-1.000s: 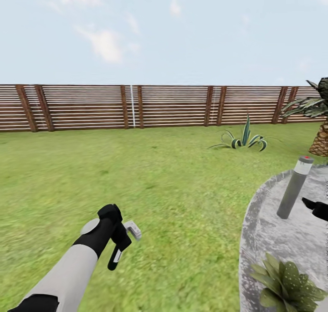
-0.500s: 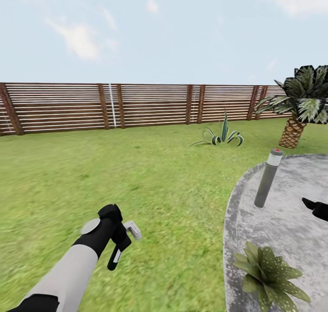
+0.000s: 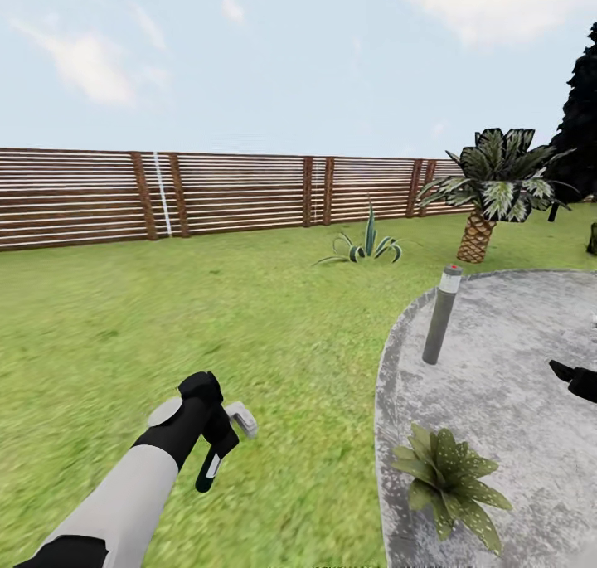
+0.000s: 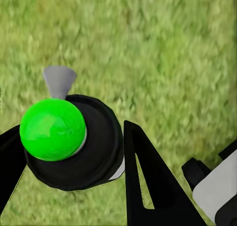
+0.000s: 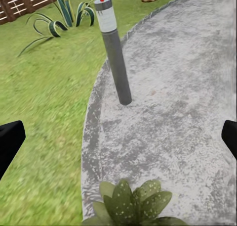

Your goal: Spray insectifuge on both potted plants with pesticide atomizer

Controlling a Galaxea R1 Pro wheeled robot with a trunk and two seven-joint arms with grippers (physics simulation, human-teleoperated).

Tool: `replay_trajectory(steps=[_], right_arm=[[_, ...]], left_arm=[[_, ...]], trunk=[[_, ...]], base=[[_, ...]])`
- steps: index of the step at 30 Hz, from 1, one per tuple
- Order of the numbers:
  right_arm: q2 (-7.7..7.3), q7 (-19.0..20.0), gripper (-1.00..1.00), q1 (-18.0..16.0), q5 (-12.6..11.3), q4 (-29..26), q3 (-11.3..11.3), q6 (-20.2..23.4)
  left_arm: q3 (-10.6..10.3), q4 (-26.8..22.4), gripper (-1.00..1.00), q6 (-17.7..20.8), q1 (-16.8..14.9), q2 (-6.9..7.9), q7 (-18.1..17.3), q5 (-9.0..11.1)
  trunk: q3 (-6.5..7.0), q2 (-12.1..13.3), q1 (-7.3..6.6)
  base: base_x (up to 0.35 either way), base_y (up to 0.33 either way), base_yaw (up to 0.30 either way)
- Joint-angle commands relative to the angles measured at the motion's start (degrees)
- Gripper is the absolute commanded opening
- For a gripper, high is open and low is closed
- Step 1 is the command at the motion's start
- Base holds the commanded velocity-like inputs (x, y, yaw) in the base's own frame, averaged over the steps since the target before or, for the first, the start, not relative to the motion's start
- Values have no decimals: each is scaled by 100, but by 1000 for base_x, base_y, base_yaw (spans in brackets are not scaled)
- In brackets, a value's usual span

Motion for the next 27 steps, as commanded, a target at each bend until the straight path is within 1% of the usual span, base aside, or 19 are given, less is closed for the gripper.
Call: replay_trajectory(steps=[1,3,8,15,27], right_arm=[[2,58,100,-9,61,-7,-7,14],[2,58,100,-9,66,-7,-6,14],[13,58,100,-9,70,-7,-6,14],[11,58,100,-9,67,-7,-5,14],[11,58,100,-9,66,-7,-5,14]], left_arm=[[-5,-10,-100,42,-2,1,-47,-38],[-5,-8,-100,44,-2,-4,-47,-37],[-5,-11,-100,48,-2,-23,-47,-37],[-5,-13,-100,49,-2,-43,-47,-37],[-7,-9,-100,49,-2,-43,-47,-37]], trunk=[[-6,-3,-1],[-6,-3,-1],[-6,-3,-1],[-6,-3,-1],[-6,-3,-1]], base=[[0,200,-298],[0,238,-219],[0,257,-79],[0,188,-268],[0,20,-296]])
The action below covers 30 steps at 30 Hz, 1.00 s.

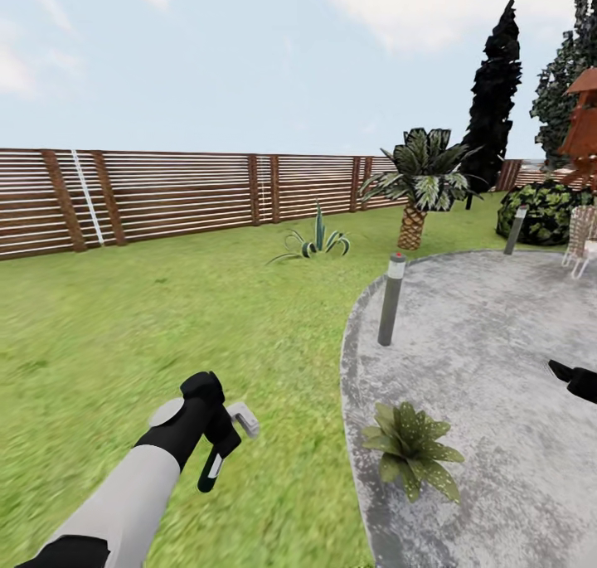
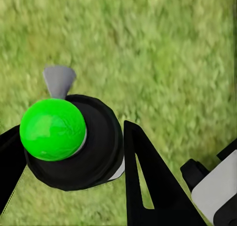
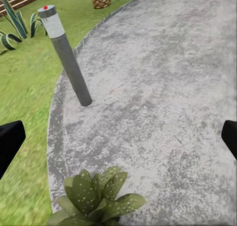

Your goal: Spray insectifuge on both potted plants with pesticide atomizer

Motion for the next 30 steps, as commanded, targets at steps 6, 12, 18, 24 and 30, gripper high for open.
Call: replay_trajectory(steps=[6,12,18,24,30], right_arm=[[0,58,100,-7,65,-5,-8,11],[0,58,100,-8,65,-5,-8,11],[0,58,100,-8,64,-5,-8,11],[7,56,100,-8,65,-5,-8,11],[16,56,100,-8,65,-5,-8,11]], left_arm=[[-4,-6,-100,41,-3,0,-48,-49],[-2,-6,-100,41,-2,14,-48,-57],[5,563,-100,41,-2,17,-48,-53],[16,705,-100,41,-3,43,-48,-58],[14,714,-100,41,-2,44,-48,-59]], trunk=[[-6,-3,0],[-6,-3,0],[-6,-3,0],[-6,-3,0],[-6,-3,0]], base=[[0,0,-297],[0,0,-297],[0,0,-297],[0,14,-197],[0,235,-9]])
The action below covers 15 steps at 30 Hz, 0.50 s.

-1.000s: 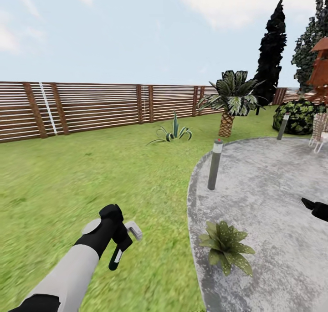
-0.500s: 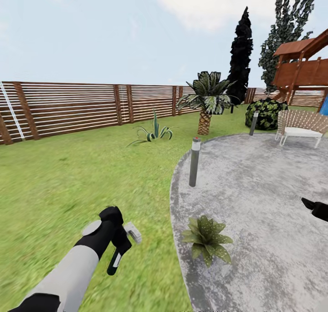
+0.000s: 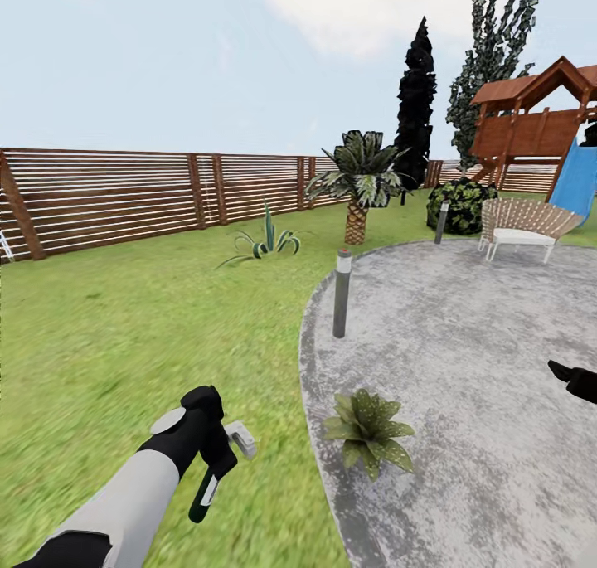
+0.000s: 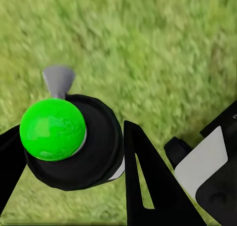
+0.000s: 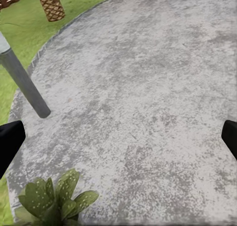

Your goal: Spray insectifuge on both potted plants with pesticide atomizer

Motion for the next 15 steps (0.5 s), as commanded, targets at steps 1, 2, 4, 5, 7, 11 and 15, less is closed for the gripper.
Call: replay_trajectory(steps=[1,2,4,5,7,11,15], right_arm=[[6,56,100,-8,63,-9,-8,16],[9,58,100,-8,66,-9,-8,16],[10,59,100,-8,65,-9,-8,16],[11,59,100,-8,67,-9,-8,16],[11,60,100,-8,62,-9,-8,16],[11,59,100,-8,61,-9,-8,16],[11,59,100,-8,60,-9,-8,16]], left_arm=[[-12,-8,-100,42,-2,-1,-43,-32],[-14,-8,-100,42,-2,-4,-43,-32],[-15,-8,-100,42,-2,-3,-43,-32],[-16,-8,-100,42,-2,-3,-43,-32],[-16,-8,-100,42,-2,-5,-43,-32],[-19,-8,-100,42,-3,-8,-43,-32],[-24,-6,-100,42,-2,-8,-43,-32]], trunk=[[-6,-3,0],[-6,-3,0],[-6,-3,0],[-6,-3,0],[-6,-3,0],[-6,-3,0],[-6,-3,0]], base=[[0,306,0],[0,298,-58],[0,285,-173],[0,276,-220],[0,271,-260],[0,255,-290],[0,153,-299]])
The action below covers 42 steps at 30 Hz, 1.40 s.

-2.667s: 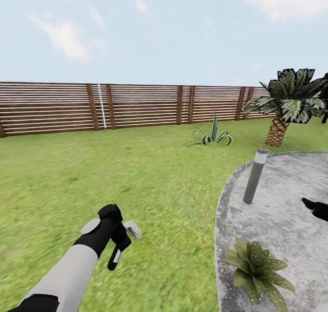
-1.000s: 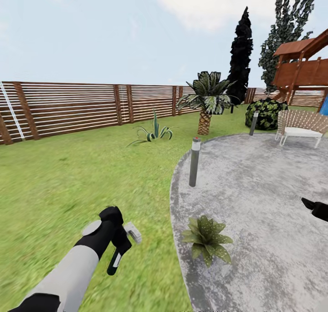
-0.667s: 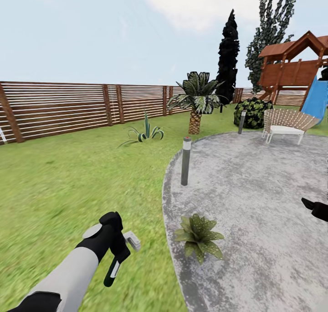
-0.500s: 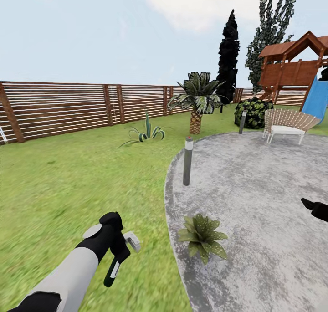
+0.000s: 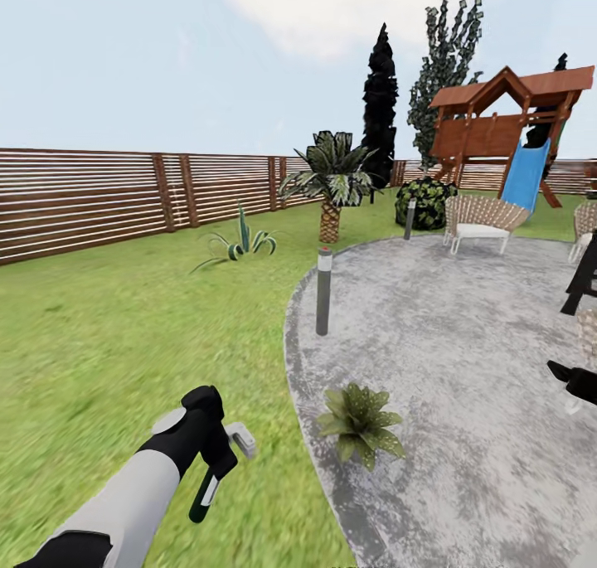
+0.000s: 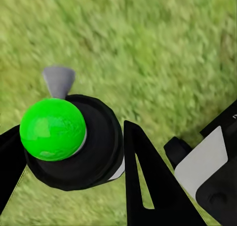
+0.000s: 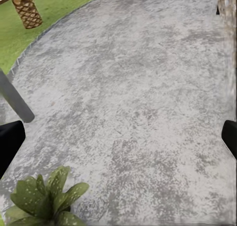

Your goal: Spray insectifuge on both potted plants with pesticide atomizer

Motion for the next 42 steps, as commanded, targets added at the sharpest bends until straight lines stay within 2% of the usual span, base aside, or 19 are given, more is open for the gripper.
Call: replay_trajectory(steps=[1,9,12,16,21,30,38,42], right_arm=[[1,59,100,-9,61,-6,-8,12],[1,59,100,-9,61,-6,-8,12],[1,57,100,-9,61,-6,-8,12],[1,56,100,-9,61,-6,-8,12],[1,56,100,-9,61,-6,-8,12],[10,51,100,-8,61,15,-1,12],[10,51,100,-7,61,20,1,12],[10,51,100,-9,61,20,5,7]], left_arm=[[-6,-4,-100,41,-2,0,-48,-39],[-2,40,-100,57,-2,0,-48,-34],[1,41,-100,329,-2,0,-48,-38],[-3,45,-100,468,-2,0,-48,-39],[-13,49,-100,488,-2,0,-48,-39],[-85,50,-100,494,-2,-6,-48,-38],[-86,57,-100,494,-2,-8,-48,-39],[-92,413,-100,490,-2,-13,-48,-33]], trunk=[[-6,-3,0],[-6,-3,0],[-6,-3,0],[-6,-3,0],[-6,-3,0],[-6,-3,0],[-6,-3,0],[-6,-3,0]], base=[[0,55,-300],[0,9,-300],[0,0,-300],[51,25,-300],[212,177,-243],[252,217,-72],[242,211,-273],[181,101,-300]])
